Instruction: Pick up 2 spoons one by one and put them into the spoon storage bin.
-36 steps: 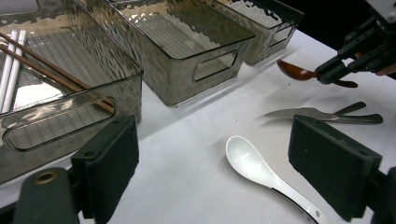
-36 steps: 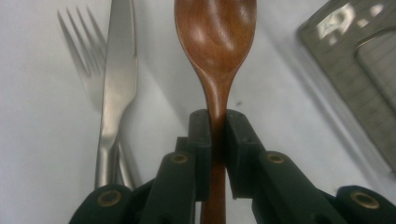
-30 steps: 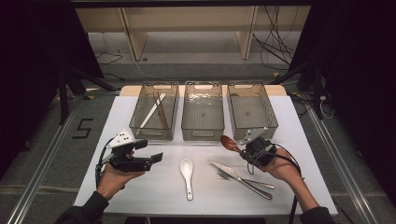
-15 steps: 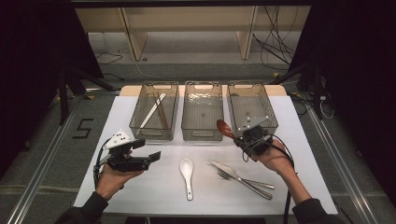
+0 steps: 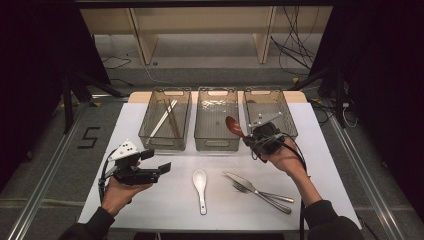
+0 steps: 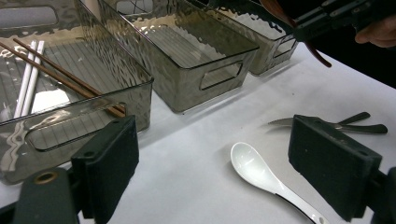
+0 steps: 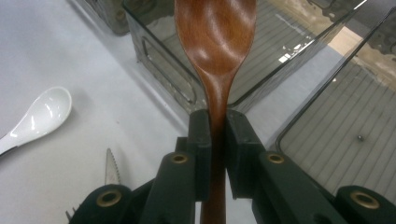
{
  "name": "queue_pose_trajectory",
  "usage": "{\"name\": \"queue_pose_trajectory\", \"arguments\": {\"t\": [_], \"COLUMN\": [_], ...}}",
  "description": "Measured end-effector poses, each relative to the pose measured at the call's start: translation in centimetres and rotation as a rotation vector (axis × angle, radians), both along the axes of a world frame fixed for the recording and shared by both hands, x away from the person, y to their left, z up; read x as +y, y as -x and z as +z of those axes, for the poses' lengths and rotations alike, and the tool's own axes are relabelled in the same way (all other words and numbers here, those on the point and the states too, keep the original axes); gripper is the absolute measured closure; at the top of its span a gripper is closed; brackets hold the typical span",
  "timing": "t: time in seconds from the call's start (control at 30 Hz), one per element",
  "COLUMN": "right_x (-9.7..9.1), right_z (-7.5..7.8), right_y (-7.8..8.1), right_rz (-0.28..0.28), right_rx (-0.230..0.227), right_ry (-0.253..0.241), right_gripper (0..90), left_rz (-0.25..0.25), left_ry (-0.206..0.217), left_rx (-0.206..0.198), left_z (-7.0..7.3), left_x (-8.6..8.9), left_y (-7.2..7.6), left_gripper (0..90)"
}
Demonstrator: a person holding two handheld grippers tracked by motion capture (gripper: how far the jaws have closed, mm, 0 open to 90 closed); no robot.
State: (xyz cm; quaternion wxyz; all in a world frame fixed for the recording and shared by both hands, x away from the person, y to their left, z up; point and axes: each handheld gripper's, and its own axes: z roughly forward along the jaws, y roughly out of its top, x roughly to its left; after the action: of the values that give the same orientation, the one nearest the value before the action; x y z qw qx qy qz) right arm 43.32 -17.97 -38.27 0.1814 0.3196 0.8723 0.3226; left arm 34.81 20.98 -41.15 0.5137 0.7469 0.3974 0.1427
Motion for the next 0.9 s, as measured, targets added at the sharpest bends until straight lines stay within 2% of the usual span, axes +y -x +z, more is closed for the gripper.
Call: {"name": "queue_pose_trajectory", "arguments": {"t": [0.5, 0.9], "right_x": [1.2, 2.5], "right_z": [1.3, 1.2], "right_y": [-2.8, -5.5], "right_rz": [-0.056, -0.11], "right_rx": [0.0, 0.02], "right_ry": [-0.041, -0.07], "right_gripper": [82.2, 82.2], "left_rz": [-0.011, -0.012], "left_ry": [0.004, 0.001], "left_rx": [-0.006, -0.002], "left_z": [0.1, 0.0], "left_x": [-0.1, -0.2], "left_y": [0.3, 0.3], "left_gripper": [15.7, 15.8]}}
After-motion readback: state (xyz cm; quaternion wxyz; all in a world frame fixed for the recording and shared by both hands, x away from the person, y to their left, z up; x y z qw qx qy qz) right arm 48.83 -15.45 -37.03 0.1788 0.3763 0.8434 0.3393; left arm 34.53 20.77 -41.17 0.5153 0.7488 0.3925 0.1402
